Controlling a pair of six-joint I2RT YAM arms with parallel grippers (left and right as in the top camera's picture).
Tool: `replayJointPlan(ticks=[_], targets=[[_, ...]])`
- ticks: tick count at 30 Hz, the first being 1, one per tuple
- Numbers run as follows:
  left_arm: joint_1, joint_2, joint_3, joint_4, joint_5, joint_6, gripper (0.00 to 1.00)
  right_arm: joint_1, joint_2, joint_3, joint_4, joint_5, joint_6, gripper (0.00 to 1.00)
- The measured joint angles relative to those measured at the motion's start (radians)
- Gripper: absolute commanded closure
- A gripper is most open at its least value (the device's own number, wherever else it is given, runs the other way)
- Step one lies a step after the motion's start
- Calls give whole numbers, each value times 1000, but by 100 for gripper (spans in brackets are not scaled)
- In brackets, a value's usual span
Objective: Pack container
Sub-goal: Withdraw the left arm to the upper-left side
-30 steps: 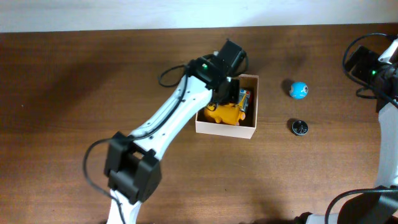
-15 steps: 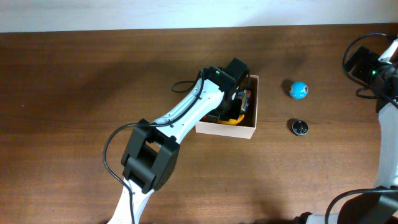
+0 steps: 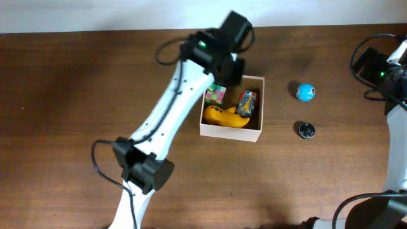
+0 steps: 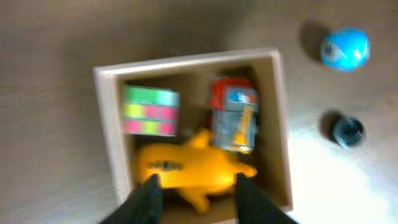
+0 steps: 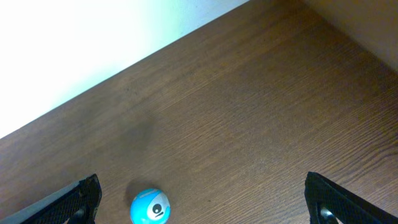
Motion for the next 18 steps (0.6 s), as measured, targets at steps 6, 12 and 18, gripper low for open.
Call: replayJointPlan(ticks=[6,12,18], targets=[[90,0,210,-139,-218,3,47,0,0,0,0,0,0,1],[282,0,326,-194,-306,27,29,0,0,0,0,0,0,1],[504,0,368,-204,-327,35,15,0,0,0,0,0,0,1]])
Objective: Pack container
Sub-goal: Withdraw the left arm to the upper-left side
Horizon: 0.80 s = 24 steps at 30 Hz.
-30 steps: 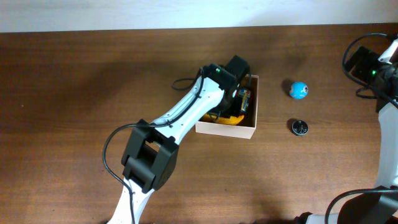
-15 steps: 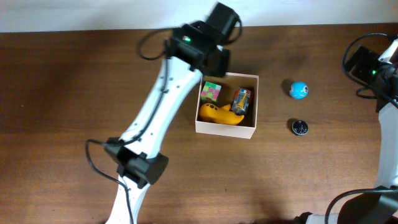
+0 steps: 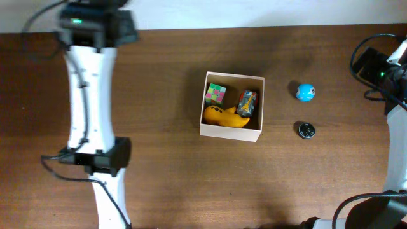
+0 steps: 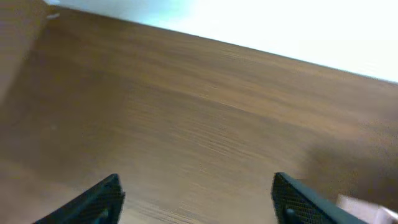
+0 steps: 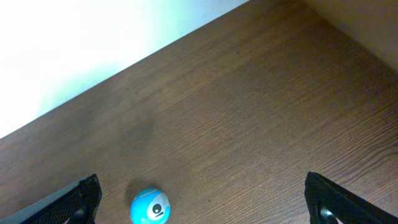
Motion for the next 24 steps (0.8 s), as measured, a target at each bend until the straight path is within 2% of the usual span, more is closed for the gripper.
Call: replayJointPlan(ticks=[1,3,12,20,24], targets=[[32,0,0,0,0,1,13,0,0,0,0,0,0,2],[93,0,0,0,-1,5,1,0,0,0,0,0,0,1],[243,0,0,-1,1,1,1,0,0,1,-26,-35,4,1],[258,0,0,1,8,1,1,8,0,1,-53,-261,61,1],[258,0,0,1,8,1,1,61,3,2,-124,-273,78,1]])
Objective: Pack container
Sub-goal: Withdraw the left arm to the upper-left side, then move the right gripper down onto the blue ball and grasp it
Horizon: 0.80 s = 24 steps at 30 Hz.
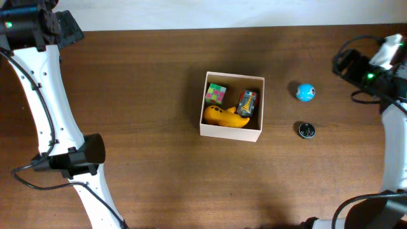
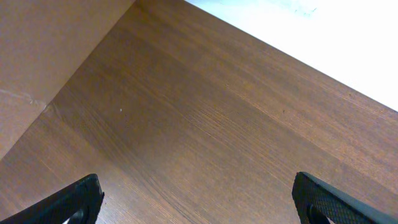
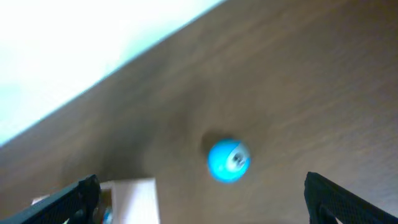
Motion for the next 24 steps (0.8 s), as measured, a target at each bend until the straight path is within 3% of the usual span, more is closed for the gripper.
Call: replayJointPlan(ticks=[9,24], targets=[[0,0,0,0,1,0,1,201,100,3,-72,99,8,1],[0,0,0,0,1,0,1,198,312,4,-97,323,-49,1]])
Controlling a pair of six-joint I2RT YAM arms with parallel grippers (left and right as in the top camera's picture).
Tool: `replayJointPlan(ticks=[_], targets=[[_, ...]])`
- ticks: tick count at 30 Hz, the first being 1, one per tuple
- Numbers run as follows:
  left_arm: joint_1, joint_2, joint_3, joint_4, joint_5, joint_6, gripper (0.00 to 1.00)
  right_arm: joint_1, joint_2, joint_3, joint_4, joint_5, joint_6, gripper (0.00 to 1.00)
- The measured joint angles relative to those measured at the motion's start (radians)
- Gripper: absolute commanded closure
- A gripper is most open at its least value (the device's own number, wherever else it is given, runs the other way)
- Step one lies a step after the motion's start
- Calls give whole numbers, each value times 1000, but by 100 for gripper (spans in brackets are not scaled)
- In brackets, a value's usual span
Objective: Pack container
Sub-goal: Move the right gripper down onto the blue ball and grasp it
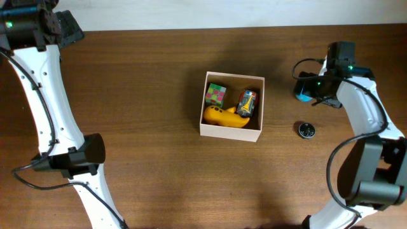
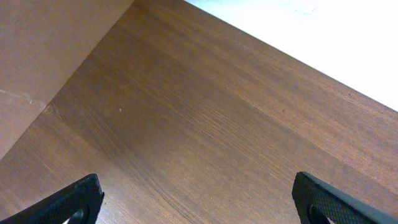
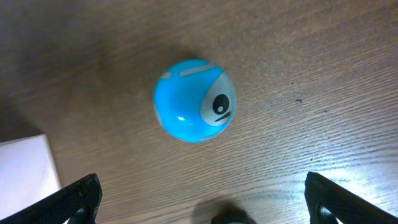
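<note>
A white open box (image 1: pixel 230 134) stands mid-table holding a multicoloured cube (image 1: pixel 215 94), a yellow toy (image 1: pixel 224 117) and a red-and-grey toy (image 1: pixel 247 102). To its right lie a blue ball (image 1: pixel 303 95) and a small black round object (image 1: pixel 307 130). My right gripper (image 1: pixel 315 87) hangs open just above the blue ball (image 3: pixel 194 101), its fingers (image 3: pixel 79 198) spread wide in the right wrist view, gripper (image 3: pixel 202 208). My left gripper (image 1: pixel 56 27) is at the far back left, open (image 2: pixel 199 205) over bare wood.
A corner of the white box (image 3: pixel 23 168) shows at the left of the right wrist view. The dark top of the black round object (image 3: pixel 231 219) shows at that view's bottom edge. The table's back edge meets a white wall (image 2: pixel 323 37).
My right gripper has moved from the right edge of the table to just above the blue ball, which now fills the middle of its view. The left arm has not moved.
First my left gripper was over the box, open above the yellow toy inside. Then it stood at the back left of the table, and later at the far left corner, still open. The right gripper stayed by the right edge, then came over the blue ball.
</note>
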Motion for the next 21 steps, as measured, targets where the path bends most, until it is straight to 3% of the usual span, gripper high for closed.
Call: replayJointPlan(ticks=[8,15,19,21], targets=[[0,0,0,0,0,0,1,-3,73,0,85,-40,-7,1],[0,0,0,0,0,0,1,-4,140,0,150,-51,-6,20],[0,0,0,0,0,0,1,-4,168,0,171,-54,-3,25],[0,0,0,0,0,0,1,-5,172,0,179,-52,-4,35]])
